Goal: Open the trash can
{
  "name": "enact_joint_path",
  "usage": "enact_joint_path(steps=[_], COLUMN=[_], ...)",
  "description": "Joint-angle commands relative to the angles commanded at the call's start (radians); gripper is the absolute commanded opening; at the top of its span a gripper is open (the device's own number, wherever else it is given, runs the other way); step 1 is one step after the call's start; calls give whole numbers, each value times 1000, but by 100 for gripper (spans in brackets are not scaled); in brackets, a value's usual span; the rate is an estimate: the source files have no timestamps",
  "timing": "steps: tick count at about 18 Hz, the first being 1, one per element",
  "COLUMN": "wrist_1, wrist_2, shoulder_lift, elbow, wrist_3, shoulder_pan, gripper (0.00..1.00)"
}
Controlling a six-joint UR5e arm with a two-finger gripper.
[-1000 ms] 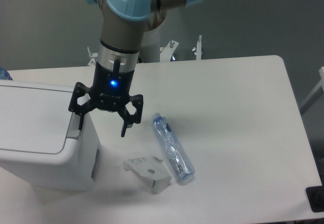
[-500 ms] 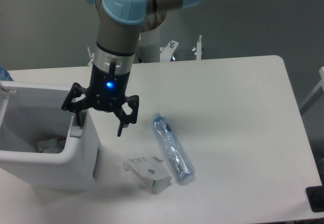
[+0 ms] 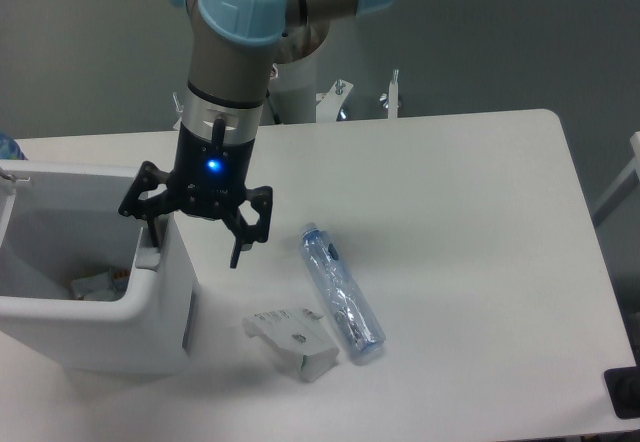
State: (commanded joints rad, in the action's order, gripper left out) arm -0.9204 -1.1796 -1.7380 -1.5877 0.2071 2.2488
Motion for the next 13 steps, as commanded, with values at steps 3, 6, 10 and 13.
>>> enact_joint_path(steps=[3, 6, 10, 13], wrist_1=[11, 11, 11, 8], wrist_2=[-2, -2, -2, -2], shoulder_lift=[-5, -9, -6, -5], elbow=[23, 43, 48, 57], wrist_3=[5, 40, 113, 194], shoulder_pan=[12, 67, 139, 178], gripper=[100, 100, 100, 100])
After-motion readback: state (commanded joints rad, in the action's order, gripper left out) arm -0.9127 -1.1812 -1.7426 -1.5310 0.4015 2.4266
